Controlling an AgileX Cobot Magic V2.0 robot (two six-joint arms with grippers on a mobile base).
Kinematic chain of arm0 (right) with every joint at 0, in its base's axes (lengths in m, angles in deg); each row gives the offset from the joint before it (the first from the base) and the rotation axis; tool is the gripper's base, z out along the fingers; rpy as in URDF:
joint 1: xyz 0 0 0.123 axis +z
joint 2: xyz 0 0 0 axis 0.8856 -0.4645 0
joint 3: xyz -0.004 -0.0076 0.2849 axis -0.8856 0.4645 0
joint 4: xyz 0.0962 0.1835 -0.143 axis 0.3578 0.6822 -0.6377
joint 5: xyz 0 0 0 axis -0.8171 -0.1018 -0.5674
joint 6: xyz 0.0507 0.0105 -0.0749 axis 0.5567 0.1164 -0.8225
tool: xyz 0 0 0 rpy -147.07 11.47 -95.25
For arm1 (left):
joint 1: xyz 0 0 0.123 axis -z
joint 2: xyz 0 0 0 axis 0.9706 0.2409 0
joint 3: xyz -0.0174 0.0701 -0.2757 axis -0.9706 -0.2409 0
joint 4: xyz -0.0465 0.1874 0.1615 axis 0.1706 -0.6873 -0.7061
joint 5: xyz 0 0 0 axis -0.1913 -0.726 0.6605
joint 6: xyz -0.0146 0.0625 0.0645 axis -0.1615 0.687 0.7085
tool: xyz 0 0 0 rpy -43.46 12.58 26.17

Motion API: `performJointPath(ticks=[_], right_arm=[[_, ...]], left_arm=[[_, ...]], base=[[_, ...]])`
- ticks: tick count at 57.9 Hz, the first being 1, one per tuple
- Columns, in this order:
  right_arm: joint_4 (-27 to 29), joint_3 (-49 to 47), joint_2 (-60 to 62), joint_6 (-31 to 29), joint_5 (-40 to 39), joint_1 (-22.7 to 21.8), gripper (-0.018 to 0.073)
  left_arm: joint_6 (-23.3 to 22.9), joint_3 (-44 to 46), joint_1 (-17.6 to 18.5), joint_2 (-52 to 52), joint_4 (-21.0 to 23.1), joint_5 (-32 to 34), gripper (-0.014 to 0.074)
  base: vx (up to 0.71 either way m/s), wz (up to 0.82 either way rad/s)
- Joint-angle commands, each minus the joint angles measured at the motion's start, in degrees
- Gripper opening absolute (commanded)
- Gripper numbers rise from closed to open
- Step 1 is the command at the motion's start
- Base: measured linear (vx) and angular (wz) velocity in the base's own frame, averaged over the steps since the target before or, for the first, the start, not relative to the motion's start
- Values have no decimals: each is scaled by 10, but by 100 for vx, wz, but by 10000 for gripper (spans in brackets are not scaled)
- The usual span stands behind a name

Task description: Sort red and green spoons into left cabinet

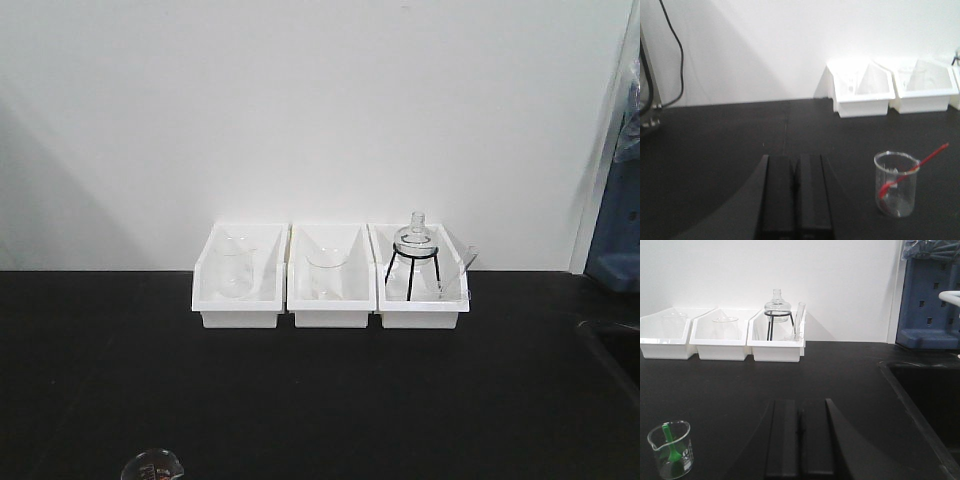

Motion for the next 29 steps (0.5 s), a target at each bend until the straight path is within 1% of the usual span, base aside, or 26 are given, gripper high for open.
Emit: performJointPath(ticks=[1, 6, 11, 14, 17, 19, 22, 26, 29], right_arm=[[-3, 6, 8, -1, -68, -4, 1], [-3, 6, 8, 4, -104, -4, 1], [-3, 5, 8, 6, -160, -4, 1], [-3, 2, 8, 8, -202, -4, 1], [-3, -9, 8, 17, -224, -4, 1], [-4, -22, 8, 24, -223, -4, 1], [-7, -49, 6, 37, -202, -4, 1], [-8, -103, -2, 52, -148, -4, 1], [-9, -145, -18, 48, -109, -4, 1]], left_arm=[[5, 2, 0, -12, 1, 65, 3], [5, 2, 0, -12, 1, 82, 3], [-3, 9, 0, -12, 8, 127, 3], [-25, 11, 1, -12, 21, 162, 3], [-60, 17, 1, -12, 36, 184, 3], [-80, 22, 2, -12, 42, 193, 3], [-104, 37, 1, -12, 37, 189, 3], [-107, 63, 1, -9, 18, 159, 3], [-106, 93, 1, -3, 3, 121, 3]], base=[[0, 0], [0, 0], [0, 0], [0, 0], [0, 0], [0, 0], [0, 0], [0, 0], [0, 0]])
